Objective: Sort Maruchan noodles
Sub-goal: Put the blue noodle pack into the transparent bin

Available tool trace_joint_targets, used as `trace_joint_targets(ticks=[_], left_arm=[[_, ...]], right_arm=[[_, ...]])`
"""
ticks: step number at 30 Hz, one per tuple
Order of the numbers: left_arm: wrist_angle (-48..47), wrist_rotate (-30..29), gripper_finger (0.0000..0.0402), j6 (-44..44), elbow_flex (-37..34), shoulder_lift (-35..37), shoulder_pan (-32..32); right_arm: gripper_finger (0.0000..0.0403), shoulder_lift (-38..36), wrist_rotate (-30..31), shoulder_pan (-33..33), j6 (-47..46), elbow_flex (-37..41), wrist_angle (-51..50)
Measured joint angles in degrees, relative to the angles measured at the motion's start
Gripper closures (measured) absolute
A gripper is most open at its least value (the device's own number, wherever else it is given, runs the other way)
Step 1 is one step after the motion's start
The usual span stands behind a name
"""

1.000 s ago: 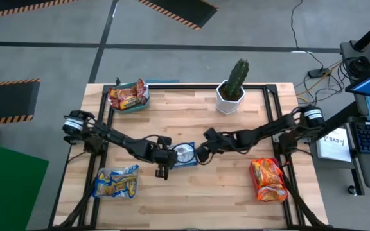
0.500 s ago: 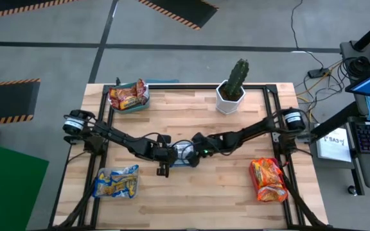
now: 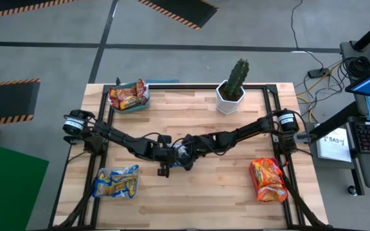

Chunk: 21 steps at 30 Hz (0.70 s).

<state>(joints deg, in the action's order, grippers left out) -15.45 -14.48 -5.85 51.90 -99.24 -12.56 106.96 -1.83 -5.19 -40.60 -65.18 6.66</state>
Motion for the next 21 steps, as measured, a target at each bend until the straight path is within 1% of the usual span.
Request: trace_joint_targets(ticks=[3,8,10,13,17,19,21], left_arm=[[1.0,0.0,0.0364,0.0,0.0,0.0,0.0],[1.0,-0.3,0.0364,0.0,0.0,0.2,-0.2],[0.3,-1.1,0.0364,0.0,0.0,1.2,-0.6],[-2.0,-3.5,0.0364,0.3,0.0,4.8,-1.4],[-6.6,-7.4,0.0364,0.4,0.0,11.9,-2.2],[-8.1,-8.2,0.0364,0.4,0.0,16.0,-2.8],[-8.5,-8.4,0.0364,0.4,0.0,20.5,-3.6]], right_arm=[[0.0240,0.0,0.3,0.0,0.6,0.0,2.1],[0.0347,-0.2,0.3,0.0,2.5,0.4,1.5],[0.0380,-0.4,0.3,0.0,4.3,0.4,1.3],[0.0389,-1.0,0.4,0.0,6.1,0.4,1.3],[0.0393,-2.2,0.4,0.0,9.6,0.0,1.5],[0.0394,-2.6,0.8,-0.1,11.8,-0.4,1.8],[0.0394,-2.8,2.4,-0.4,13.7,-1.0,2.1]])
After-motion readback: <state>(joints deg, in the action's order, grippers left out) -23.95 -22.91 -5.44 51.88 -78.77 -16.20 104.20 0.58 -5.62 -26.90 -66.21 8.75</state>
